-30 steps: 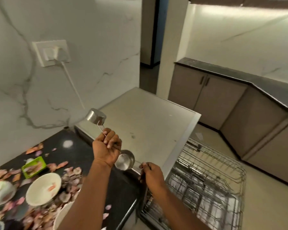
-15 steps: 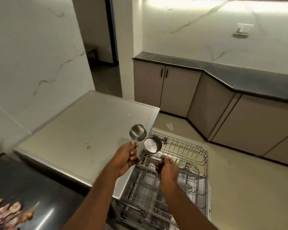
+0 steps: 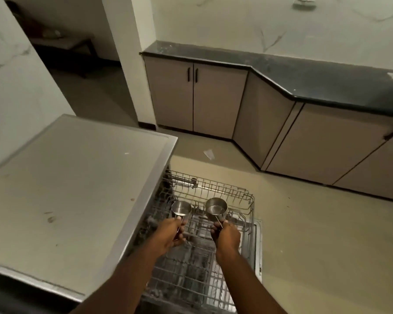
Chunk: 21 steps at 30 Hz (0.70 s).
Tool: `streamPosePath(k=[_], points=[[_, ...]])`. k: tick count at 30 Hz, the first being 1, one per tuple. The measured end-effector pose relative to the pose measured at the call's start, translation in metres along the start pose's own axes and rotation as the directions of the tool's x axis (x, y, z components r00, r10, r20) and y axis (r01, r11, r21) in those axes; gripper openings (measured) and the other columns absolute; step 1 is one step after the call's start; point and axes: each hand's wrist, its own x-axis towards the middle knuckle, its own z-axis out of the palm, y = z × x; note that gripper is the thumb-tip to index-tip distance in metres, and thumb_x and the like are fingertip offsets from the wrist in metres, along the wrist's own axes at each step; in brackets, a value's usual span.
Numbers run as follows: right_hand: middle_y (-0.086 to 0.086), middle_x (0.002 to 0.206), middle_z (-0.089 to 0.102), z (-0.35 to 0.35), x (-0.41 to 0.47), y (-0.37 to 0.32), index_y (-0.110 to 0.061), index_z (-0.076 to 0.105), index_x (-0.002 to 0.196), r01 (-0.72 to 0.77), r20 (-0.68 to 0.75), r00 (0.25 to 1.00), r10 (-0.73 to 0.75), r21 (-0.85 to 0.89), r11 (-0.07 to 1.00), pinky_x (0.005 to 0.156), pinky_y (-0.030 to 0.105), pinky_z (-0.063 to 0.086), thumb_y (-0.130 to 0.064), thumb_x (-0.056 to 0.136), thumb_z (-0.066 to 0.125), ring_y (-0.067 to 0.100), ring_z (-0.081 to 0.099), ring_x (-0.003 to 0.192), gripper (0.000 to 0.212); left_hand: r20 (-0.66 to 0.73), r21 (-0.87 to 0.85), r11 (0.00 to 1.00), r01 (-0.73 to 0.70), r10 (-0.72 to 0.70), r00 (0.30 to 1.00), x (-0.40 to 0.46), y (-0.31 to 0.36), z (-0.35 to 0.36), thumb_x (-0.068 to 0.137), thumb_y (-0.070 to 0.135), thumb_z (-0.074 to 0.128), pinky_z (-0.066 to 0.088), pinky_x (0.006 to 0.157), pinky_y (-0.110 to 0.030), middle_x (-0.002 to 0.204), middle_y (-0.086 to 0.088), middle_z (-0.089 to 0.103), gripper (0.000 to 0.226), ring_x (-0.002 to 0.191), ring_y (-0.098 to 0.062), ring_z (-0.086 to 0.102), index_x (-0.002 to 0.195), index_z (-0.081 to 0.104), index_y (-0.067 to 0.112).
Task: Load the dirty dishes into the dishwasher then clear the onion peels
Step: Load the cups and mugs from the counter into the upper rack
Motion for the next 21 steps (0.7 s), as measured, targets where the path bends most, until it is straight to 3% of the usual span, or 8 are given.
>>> streamPosePath(k=[7,12,16,21], points=[[0.012,0.078,0.065,-0.004,0.065,-0.018,-0.001,0.066,0.104,-0.121,-0.072,0.990,0.120,-0.020,0.992,0.055,0.026,0.053,0.003,0.101,0.048,0.021,0.061,0.065,0.019,0.022,0.196,0.977,0.088,-0.094,0.995,0.028,-0.010,0.008,0.111,0.019,0.042,0.055,0.061,-0.027,0.074,-0.002,0.060,0.031,0.059,-0.012,0.055,0.114,0.065,-0.001],[0.014,0.082,0.067,0.010,0.113,-0.030,-0.001,0.062,0.095,-0.155,-0.099,0.984,0.148,-0.065,0.986,0.057,0.028,0.055,0.001,0.103,0.043,0.023,0.065,0.067,0.022,0.020,0.229,0.967,0.113,-0.120,0.993,0.048,-0.014,0.003,0.113,0.027,0.039,0.057,0.064,-0.027,0.082,-0.005,0.064,0.037,0.068,-0.015,0.060,0.114,0.067,0.002],[0.013,0.091,0.069,0.020,0.145,-0.035,-0.003,0.066,0.103,-0.184,-0.091,0.980,0.178,-0.065,0.981,0.047,0.022,0.056,-0.002,0.103,0.052,0.021,0.066,0.071,0.014,0.015,0.238,0.965,0.115,-0.122,0.992,0.060,-0.015,0.000,0.113,0.029,0.039,0.057,0.072,-0.030,0.088,-0.007,0.066,0.037,0.077,-0.019,0.063,0.113,0.067,0.005],[0.013,0.088,0.070,0.026,0.174,-0.037,0.001,0.061,0.111,-0.216,-0.043,0.976,0.213,-0.069,0.974,0.057,0.024,0.058,-0.004,0.106,0.049,0.020,0.066,0.071,0.014,-0.018,0.228,0.965,0.131,-0.130,0.991,0.066,-0.017,-0.001,0.113,0.030,0.040,0.058,0.073,-0.031,0.084,-0.004,0.067,0.038,0.075,-0.018,0.064,0.113,0.068,0.005]])
